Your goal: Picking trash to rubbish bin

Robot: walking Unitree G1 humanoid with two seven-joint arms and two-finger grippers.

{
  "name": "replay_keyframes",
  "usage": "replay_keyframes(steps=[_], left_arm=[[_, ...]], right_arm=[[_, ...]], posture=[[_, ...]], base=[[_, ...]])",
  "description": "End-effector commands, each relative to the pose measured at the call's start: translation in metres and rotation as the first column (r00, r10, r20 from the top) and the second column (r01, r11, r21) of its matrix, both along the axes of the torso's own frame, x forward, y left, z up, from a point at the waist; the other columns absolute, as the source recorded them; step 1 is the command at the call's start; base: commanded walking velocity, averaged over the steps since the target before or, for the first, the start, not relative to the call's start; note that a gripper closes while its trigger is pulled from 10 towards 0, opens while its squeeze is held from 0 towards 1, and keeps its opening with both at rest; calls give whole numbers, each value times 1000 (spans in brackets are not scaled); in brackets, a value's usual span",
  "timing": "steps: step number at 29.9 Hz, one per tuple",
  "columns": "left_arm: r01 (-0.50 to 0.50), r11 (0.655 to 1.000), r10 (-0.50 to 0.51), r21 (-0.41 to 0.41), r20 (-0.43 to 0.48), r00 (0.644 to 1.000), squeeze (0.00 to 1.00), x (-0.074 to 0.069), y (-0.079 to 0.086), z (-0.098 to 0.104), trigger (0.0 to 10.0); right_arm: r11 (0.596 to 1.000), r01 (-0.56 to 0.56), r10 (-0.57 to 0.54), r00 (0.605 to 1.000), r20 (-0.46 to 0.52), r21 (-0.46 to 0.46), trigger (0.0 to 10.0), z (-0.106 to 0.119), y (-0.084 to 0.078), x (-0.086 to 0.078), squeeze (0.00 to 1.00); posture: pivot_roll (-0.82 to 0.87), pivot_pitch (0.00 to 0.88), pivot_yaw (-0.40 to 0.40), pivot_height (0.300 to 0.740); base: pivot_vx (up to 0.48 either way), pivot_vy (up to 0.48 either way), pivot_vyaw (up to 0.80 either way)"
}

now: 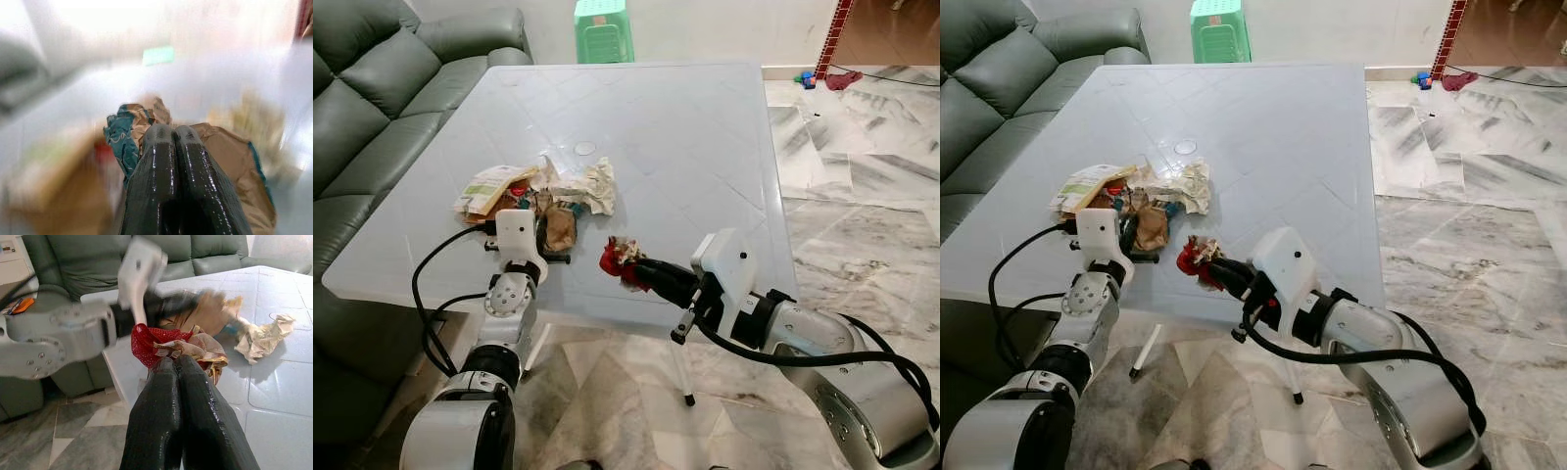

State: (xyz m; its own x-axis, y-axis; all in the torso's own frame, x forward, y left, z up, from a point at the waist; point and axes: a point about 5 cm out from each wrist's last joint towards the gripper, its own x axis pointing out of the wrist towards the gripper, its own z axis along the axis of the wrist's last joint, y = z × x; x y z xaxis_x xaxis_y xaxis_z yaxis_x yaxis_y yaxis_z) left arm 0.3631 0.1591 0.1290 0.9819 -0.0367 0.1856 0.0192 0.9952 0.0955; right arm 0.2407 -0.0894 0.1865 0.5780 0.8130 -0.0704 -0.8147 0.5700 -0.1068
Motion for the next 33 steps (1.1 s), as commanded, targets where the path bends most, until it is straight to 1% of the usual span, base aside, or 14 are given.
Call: replay_keyframes(steps=[1, 4, 7, 8, 15, 16, 17, 20, 22, 23, 24, 25, 26, 33], left_arm=[[6, 999, -10, 39, 112, 994, 0, -1, -2, 19, 0], [51, 998, -58, 44, 178, 982, 0, -8, -11, 28, 0], [80, 996, -85, 32, 196, 977, 0, -14, -17, 30, 0], [96, 995, -98, 16, 198, 975, 0, -23, -20, 30, 0], [90, 996, -86, -21, 151, 985, 0, -51, -10, 20, 0], [90, 996, -86, -21, 151, 985, 0, -51, -10, 20, 0], [92, 995, -88, -24, 133, 987, 0, -61, -9, 17, 0], [94, 995, -89, -31, 120, 989, 0, -66, -9, 17, 0], [110, 991, -102, -75, 104, 989, 0, -77, -14, 20, 0], [110, 991, -102, -75, 104, 989, 0, -77, -14, 20, 0], [123, 988, -114, -95, 90, 989, 0, -83, -17, 19, 0], [123, 988, -114, -95, 90, 989, 0, -83, -17, 19, 0], [128, 987, -122, -101, 66, 990, 0, -89, -18, 14, 0], [124, 985, -122, -119, 24, 992, 0, -91, -17, 10, 0]], right_arm=[[1000, -1, 1, 1000, 8, 1, 10000, 0, 2, 1, 0], [1000, 11, -11, 1000, 11, 6, 10000, -1, 3, 4, 0], [1000, 21, -21, 1000, 17, 8, 10000, -1, 4, 6, 0], [998, 56, -56, 998, 29, 12, 10000, -2, 4, 12, 0], [966, 254, -257, 964, 67, 56, 10000, 0, -7, 35, 0], [966, 254, -257, 964, 67, 56, 10000, 0, -7, 35, 0], [942, 326, -332, 941, 73, 75, 10000, 0, -13, 43, 0], [926, 367, -373, 925, 72, 84, 10000, -1, -17, 47, 0], [864, 496, -503, 857, 115, 82, 10000, -4, -32, 57, 0], [864, 496, -503, 857, 115, 82, 10000, -4, -32, 57, 0], [807, 583, -590, 793, 149, 92, 10000, -5, -46, 63, 0], [807, 583, -590, 793, 149, 92, 10000, -5, -46, 63, 0], [777, 623, -629, 759, 171, 90, 10000, -8, -54, 66, 0], [768, 636, -640, 752, 157, 80, 10000, -18, -56, 66, 0]], posture=[[-147, 83, 82, 740], [-123, 77, 82, 740], [-117, 75, 81, 740], [-99, 73, 80, 740], [-62, 66, 77, 740], [-62, 66, 77, 740], [-50, 64, 74, 740], [-43, 62, 74, 740], [-26, 56, 70, 740], [-26, 56, 70, 740], [-17, 54, 70, 740], [-17, 54, 70, 740], [-18, 54, 71, 740], [-26, 53, 70, 740]], base=[[0, 0, 0], [0, 0, 0], [0, 0, 0], [0, 0, 0], [0, 0, 0], [0, 0, 0], [0, 0, 0], [0, 0, 0], [0, 0, 0], [0, 0, 0], [0, 0, 0], [0, 0, 0], [0, 0, 0], [0, 0, 0]])
